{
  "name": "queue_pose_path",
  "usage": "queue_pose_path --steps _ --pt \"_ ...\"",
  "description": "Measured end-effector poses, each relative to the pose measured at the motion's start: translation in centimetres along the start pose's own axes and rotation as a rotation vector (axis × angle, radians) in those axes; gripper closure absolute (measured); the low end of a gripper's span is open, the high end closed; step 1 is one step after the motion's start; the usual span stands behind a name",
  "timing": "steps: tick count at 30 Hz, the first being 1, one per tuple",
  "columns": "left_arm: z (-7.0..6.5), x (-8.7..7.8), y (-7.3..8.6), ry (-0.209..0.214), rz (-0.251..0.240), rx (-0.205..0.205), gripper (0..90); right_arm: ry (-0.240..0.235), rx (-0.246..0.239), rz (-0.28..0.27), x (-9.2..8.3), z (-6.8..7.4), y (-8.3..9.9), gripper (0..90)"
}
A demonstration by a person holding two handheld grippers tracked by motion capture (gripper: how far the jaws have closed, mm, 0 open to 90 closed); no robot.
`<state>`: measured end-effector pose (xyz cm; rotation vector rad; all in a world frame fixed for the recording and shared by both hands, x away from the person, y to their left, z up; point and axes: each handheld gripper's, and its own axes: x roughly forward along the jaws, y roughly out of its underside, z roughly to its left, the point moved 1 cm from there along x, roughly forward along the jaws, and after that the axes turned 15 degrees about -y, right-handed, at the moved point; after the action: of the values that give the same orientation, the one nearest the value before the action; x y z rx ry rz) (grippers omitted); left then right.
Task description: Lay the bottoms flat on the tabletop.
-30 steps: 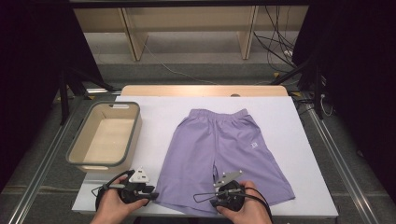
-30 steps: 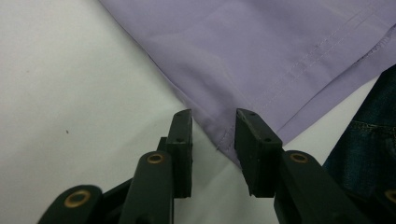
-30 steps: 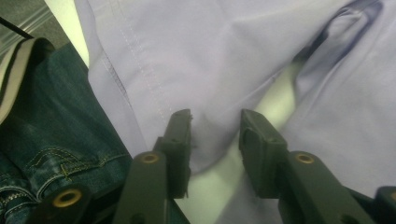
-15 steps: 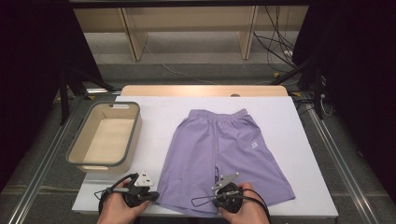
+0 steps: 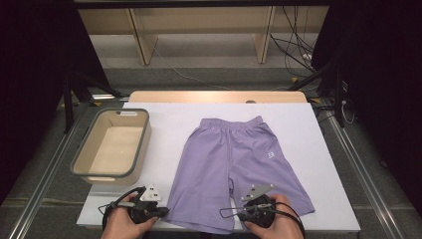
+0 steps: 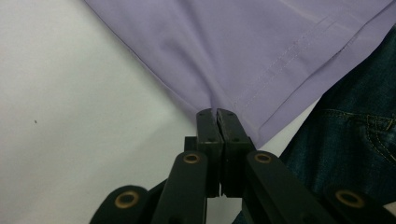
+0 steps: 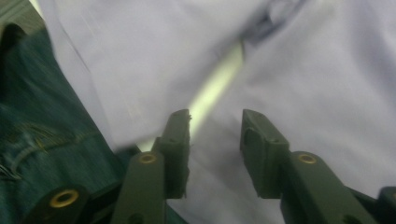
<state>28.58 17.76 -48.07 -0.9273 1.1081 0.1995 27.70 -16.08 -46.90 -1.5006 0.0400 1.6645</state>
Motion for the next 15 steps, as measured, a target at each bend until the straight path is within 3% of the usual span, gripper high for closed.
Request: queue_pose_path --steps 4,6,11,15 --pt "-0.09 -0.09 -0.02 0.003 0.000 -0.001 88.3 0.012 0.004 0.042 0.48 0.10 0.88 60.2" --pt "-0.17 -0.16 0.05 0.007 0.001 0.002 88.3 0.029 -0.002 0.040 0.55 0.34 0.90 65.4" --pt "-0.38 -0.31 0.21 0.014 0.000 0.006 88.3 -0.004 0.022 0.049 0.71 0.80 0.88 84.5" --pt "-0.40 -0.43 0.23 0.014 -0.005 0.008 88.3 -0.023 0.036 0.044 0.63 0.68 0.90 89.6"
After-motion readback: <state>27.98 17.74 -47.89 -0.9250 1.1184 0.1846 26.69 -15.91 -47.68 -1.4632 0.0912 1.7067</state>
